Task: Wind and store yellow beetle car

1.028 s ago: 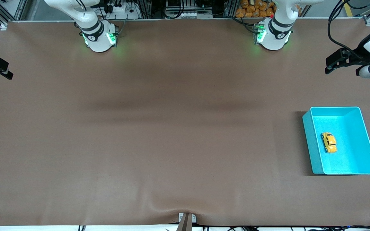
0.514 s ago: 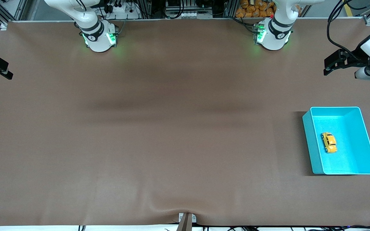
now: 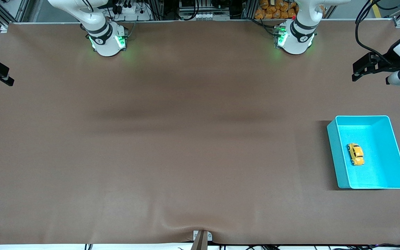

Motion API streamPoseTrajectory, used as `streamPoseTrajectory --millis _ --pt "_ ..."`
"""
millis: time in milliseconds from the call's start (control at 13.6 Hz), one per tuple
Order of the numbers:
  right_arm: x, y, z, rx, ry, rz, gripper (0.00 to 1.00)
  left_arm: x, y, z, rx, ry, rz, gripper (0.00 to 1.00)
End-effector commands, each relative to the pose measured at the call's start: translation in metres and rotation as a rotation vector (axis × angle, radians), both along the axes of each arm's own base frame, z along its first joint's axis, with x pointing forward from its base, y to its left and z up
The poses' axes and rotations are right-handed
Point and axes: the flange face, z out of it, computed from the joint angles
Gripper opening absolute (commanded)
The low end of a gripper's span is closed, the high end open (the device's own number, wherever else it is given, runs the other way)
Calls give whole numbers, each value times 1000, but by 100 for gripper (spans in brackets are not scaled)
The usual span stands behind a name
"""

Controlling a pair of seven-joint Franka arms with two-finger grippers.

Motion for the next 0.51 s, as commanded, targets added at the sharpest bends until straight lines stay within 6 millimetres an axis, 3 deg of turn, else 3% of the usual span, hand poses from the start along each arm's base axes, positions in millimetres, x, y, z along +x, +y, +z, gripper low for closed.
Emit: streamPoseTrajectory --millis 0,441 --pt "-4 -6 3 -10 -1 -6 100 -3 1 8 -8 1 24 100" --pt "-3 -7 3 -11 -6 -9 100 -3 1 8 -8 1 24 100"
